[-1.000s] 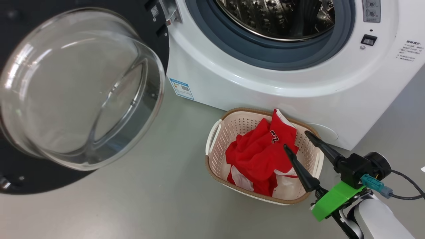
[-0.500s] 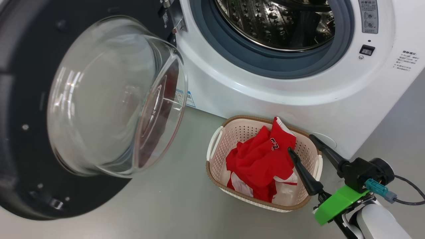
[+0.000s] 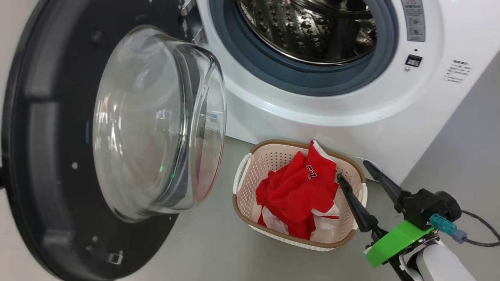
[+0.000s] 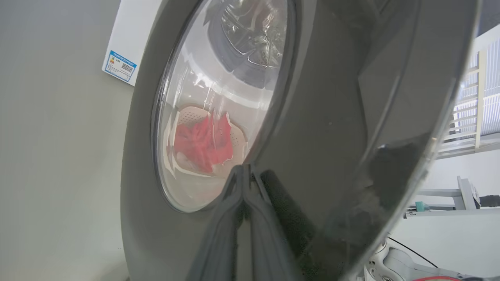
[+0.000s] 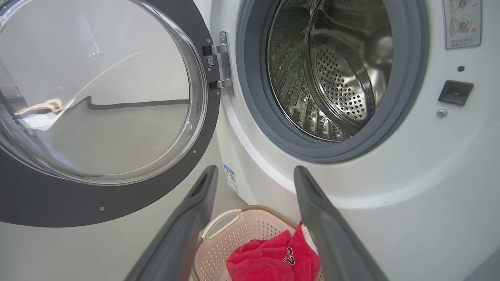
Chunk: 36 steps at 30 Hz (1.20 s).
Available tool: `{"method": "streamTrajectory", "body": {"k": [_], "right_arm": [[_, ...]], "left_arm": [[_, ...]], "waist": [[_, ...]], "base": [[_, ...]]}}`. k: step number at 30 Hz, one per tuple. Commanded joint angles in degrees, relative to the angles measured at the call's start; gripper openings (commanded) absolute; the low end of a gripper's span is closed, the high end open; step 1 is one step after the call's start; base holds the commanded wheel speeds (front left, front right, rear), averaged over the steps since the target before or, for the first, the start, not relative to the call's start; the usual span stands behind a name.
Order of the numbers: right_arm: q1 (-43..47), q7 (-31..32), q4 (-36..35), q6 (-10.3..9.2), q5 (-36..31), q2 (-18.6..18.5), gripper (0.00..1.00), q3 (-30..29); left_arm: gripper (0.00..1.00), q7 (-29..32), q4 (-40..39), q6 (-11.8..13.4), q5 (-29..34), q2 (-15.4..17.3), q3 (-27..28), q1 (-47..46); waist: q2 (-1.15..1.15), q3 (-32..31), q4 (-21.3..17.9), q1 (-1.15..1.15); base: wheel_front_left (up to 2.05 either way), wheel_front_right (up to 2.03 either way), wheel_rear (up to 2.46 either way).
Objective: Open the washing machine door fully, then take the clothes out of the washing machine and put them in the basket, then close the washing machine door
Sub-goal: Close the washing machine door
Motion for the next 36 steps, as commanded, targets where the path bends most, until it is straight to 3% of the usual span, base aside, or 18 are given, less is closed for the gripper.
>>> {"method": "streamTrajectory", "body": {"k": [1,16,36], "right_arm": [[0.4,-0.3,-1.6,0.09,0.3,0.2,1.0,0.7],[2.1,-0.3,-2.7,0.09,0.1,2.3,1.0,-2.3],[2.0,-0.3,-3.8,0.09,-0.5,4.3,1.0,-4.3]], "left_arm": [[0.0,0.6,-2.3,-0.3,-0.7,2.5,2.1,-1.0],[0.0,0.7,-11.9,-0.2,-1.9,-2.5,-1.0,-0.4],[0.0,-6.7,-13.2,-0.2,2.5,-12.5,-4.9,-6.9]], "waist": [[0.0,-0.3,-0.7,0.0],[0.0,-0.7,-7.6,0.0],[0.0,0.7,-18.8,0.0]], "base": [[0.0,0.0,0.0],[0.0,0.0,0.0],[0.0,0.0,0.0]]}}
